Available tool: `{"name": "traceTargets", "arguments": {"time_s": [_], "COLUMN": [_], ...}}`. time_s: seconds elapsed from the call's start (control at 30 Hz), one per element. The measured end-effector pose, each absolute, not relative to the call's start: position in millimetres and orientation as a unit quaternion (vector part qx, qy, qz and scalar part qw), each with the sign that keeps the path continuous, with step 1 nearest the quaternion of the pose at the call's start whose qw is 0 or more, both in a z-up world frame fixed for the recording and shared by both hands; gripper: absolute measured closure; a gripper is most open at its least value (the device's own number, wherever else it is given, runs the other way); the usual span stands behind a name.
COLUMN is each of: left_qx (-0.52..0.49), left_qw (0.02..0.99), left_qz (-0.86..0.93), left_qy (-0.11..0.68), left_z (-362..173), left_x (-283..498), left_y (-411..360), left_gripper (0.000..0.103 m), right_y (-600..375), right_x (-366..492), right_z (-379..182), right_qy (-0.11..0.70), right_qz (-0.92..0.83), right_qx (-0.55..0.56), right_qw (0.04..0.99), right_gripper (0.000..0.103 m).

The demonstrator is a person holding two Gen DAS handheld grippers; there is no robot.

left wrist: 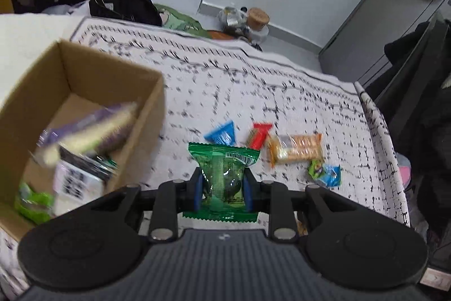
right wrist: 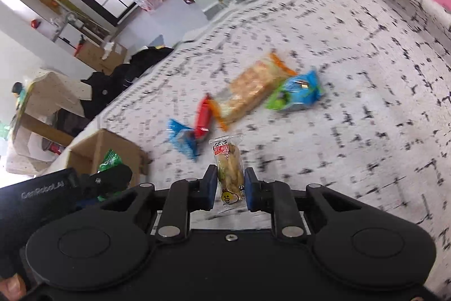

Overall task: Organize snacks
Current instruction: 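Carry both packets over the box and open both tools to drop them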

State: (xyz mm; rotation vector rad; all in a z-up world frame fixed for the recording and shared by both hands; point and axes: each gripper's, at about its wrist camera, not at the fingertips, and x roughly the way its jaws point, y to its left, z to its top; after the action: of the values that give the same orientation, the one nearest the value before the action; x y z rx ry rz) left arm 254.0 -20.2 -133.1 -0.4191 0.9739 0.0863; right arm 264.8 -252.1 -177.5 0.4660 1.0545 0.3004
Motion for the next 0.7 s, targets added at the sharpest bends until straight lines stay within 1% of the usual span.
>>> {"name": "traceTargets", "arguments": {"time_s": [0.4,0.7], "left_qx": [-0.205,-0.26], "left_qw": [0.87,0.869], "left_qz": [0.054,0.061], "left_qy": [0.446,0.416], "left_z": [-108,-105], "left_x": [245,242], "left_y": [65,115], "left_gripper": [0.076,0.076], "right_y": [-197,-151], "right_x": [263,266], "right_z": [-132,-114], "right_qy": [0.459,0.448], "right_qz": [0.16,0.175], "right_qx": [0.233,0.23], "right_qw": [0.842,0.846], "right_gripper": [0.083,0.083]}}
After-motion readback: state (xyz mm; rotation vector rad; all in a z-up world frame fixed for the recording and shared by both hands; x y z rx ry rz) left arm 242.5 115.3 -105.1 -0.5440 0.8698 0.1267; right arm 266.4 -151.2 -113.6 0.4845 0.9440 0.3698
